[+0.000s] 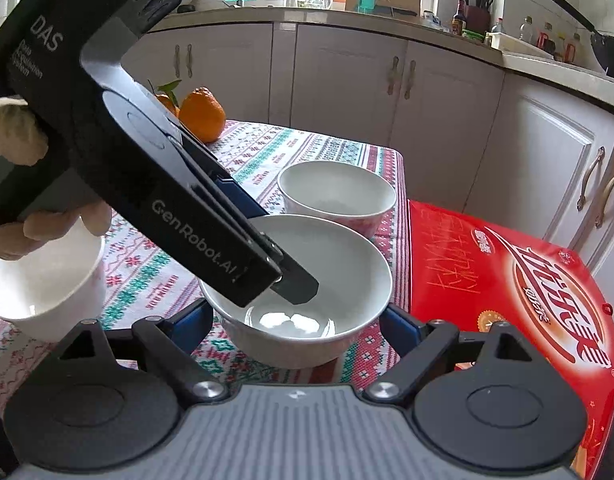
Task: Organize plates and bowls
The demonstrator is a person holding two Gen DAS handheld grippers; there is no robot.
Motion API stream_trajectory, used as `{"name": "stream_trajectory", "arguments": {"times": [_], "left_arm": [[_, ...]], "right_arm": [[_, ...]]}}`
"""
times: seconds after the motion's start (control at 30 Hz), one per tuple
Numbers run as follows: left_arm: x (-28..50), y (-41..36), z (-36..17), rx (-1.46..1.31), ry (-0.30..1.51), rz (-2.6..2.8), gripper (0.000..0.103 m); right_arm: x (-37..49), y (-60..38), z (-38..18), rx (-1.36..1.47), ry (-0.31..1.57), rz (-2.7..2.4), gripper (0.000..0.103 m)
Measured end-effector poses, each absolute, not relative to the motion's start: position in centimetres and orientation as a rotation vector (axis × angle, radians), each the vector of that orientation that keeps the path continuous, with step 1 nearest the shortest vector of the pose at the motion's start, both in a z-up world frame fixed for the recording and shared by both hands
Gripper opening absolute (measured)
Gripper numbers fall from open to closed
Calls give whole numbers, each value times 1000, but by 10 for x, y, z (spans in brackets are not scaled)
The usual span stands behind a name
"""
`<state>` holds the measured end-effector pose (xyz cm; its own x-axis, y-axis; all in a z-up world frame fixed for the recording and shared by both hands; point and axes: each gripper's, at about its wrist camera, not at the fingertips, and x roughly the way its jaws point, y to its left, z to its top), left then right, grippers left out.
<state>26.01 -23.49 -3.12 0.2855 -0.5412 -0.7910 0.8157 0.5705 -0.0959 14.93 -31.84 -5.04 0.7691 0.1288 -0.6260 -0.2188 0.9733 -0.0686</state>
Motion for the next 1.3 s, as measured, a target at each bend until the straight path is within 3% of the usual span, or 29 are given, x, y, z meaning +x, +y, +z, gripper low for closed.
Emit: {"name": "stream_trajectory", "arguments": {"times": [1.3], "left_arm": [[190,-113,28,308,764,-786,61]], "right_arm": [[101,-220,0,-247,598,372,93]]}}
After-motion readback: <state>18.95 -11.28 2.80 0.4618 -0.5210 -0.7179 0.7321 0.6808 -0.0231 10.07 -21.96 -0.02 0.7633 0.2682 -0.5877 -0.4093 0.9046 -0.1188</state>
